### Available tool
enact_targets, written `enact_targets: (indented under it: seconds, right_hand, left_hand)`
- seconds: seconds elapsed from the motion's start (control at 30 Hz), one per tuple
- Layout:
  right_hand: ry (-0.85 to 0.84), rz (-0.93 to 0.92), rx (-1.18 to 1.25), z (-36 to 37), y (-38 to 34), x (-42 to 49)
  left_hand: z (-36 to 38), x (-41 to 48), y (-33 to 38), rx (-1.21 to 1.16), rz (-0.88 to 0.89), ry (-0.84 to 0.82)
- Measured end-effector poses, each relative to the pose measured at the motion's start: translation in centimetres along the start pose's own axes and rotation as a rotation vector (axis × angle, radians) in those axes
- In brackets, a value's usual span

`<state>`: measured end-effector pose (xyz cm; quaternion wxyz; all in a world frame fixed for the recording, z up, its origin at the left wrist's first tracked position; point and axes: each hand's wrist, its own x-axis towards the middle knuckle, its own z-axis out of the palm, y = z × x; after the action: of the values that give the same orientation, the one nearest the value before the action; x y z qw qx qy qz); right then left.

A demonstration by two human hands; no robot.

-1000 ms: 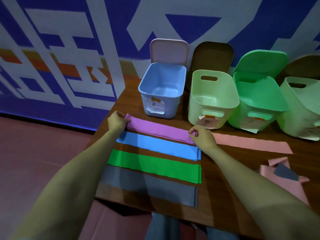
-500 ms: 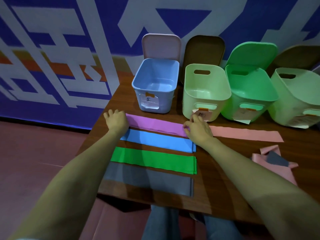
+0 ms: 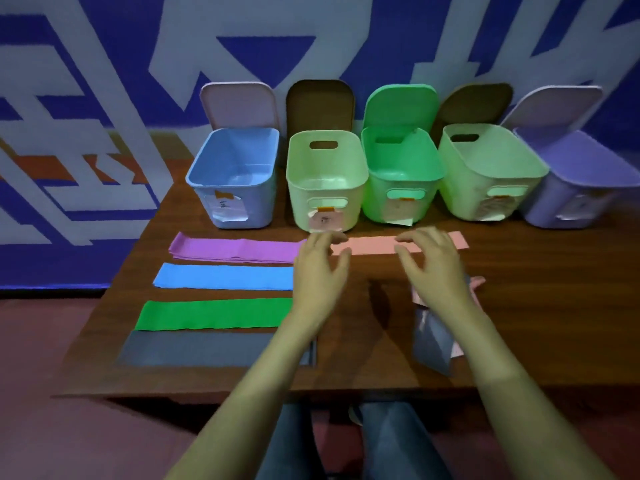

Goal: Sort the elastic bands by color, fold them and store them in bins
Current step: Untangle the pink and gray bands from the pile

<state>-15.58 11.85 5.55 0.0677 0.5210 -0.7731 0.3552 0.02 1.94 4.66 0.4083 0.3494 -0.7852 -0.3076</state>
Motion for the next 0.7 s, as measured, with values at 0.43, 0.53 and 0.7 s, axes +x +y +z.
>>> enact_targets:
  seconds: [0.43,0.53,0.7]
  right_hand:
    - [-0.193,0.434,0.005,-4.0,11.6,-9.4]
    - [-0.27,0.459,0.1,-3.5,12.0,-9.1]
    - [-0.221,0.427,0.019,-2.1,12.6,-9.0]
  left_hand:
    - [13.4,-4.7,2.5,0.013,-0.222,-0.47]
    - [14.6,-4.1,2.6,0.027,-0.303,-0.513]
    - [13.8,-4.0,2.6,-0.015,-0.193,-0.405]
